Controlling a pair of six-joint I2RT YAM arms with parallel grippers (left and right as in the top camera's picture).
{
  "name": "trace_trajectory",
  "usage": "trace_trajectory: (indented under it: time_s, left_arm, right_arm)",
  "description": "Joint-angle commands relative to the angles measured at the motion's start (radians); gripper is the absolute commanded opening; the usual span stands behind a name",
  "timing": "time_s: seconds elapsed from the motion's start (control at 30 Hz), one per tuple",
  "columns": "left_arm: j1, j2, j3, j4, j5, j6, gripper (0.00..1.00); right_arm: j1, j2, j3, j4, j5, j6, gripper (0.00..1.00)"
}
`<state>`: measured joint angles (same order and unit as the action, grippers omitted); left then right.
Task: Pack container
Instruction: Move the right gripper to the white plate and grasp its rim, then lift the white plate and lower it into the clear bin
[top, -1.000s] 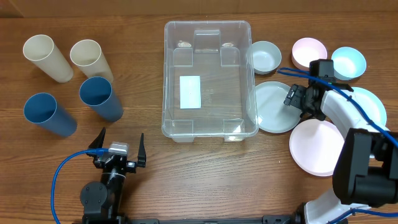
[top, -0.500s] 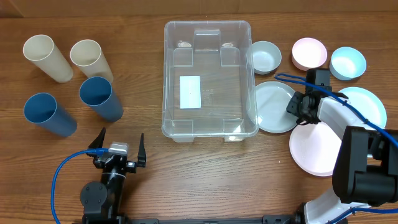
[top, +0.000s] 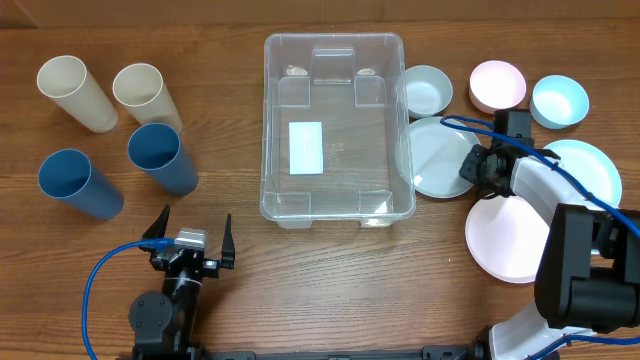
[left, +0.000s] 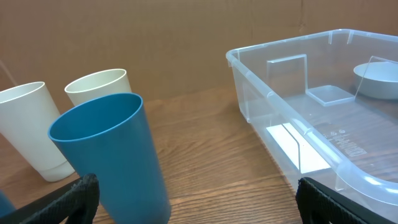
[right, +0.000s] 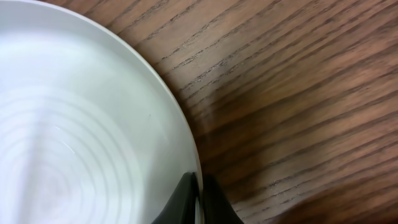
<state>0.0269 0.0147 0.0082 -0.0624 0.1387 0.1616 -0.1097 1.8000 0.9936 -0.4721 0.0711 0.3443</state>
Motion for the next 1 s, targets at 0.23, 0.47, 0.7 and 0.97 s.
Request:
trace_trajectory:
  time_s: [0.23, 0.47, 0.7, 0.97]
  left_arm:
    - [0.005, -0.01, -0.003, -0.001, 0.008, 0.018, 1.0]
    - [0.005, -0.01, -0.003, -0.001, 0.008, 0.018, 1.0]
    - [0.005, -0.01, -0.003, -0.001, 0.008, 0.018, 1.0]
    - [0.005, -0.01, -0.003, -0.001, 0.008, 0.018, 1.0]
  right_arm:
    - [-0.004, 0.004, 0.046, -0.173, 0.033, 0.085, 0.04]
    - [-0.024, -0.058, 0.112, -0.297, 0.048, 0.125, 0.04]
    - [-0.106, -0.174, 0.215, -0.411, 0.048, 0.128, 0.04]
    - [-0.134, -0.286, 0.287, -0.507, 0.039, 0.115, 0.04]
